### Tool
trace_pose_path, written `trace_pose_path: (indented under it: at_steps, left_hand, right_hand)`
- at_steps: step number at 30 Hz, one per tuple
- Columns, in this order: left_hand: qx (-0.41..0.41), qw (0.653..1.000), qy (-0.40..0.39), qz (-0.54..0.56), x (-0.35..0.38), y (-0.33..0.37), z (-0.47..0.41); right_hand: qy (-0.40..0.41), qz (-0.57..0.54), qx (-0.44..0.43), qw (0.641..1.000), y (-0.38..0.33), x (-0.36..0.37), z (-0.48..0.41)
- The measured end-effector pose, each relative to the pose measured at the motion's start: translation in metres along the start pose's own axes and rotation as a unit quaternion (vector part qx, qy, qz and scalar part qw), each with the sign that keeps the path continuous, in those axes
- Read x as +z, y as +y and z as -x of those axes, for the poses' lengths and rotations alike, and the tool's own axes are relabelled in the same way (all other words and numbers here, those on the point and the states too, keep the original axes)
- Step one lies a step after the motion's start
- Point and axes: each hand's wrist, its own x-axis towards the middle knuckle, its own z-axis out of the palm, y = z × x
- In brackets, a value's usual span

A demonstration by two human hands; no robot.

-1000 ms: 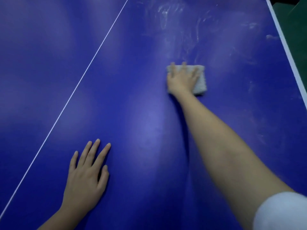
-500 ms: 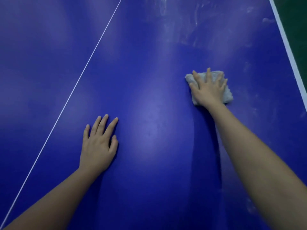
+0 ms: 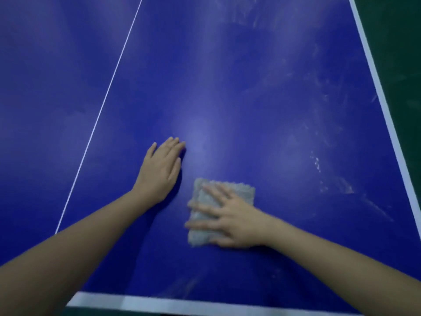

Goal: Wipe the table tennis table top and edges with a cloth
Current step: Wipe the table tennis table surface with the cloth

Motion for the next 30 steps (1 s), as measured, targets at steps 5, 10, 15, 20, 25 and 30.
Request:
trace_pose_path:
  at_steps: [5, 10, 15, 20, 25, 30]
  left_hand:
    - [0.006, 0.997, -0.042, -0.059, -0.003, -0.011, 0.084]
    - [-0.014, 0.996, -0.055, -0.076, 0.001, -0.023, 0.106]
    - [0.001, 0.996, -0.042, -0.073, 0.004, -0.027, 0.106]
    - [0.014, 0.998, -0.023, -0.063, 0.008, -0.030, 0.106]
    - [0.020, 0.998, -0.006, -0.064, 0.009, -0.030, 0.107]
    - [0.018, 0.998, -0.003, -0.065, 0.008, -0.027, 0.107]
  right_hand:
    - [0.038, -0.065, 0.490, 0.869, 0.040, -0.004, 0.025]
    - [0.007, -0.064, 0.445, 0.893, -0.065, 0.002, -0.024]
    - [-0.002, -0.029, 0.316, 0.948, -0.190, 0.009, -0.053]
    - [-0.007, -0.054, 0.368, 0.928, -0.191, 0.012, 0.000]
    - [0.028, -0.082, 0.665, 0.742, -0.151, 0.027, 0.128]
    - [0.030, -0.108, 0.790, 0.603, -0.146, 0.034, 0.154]
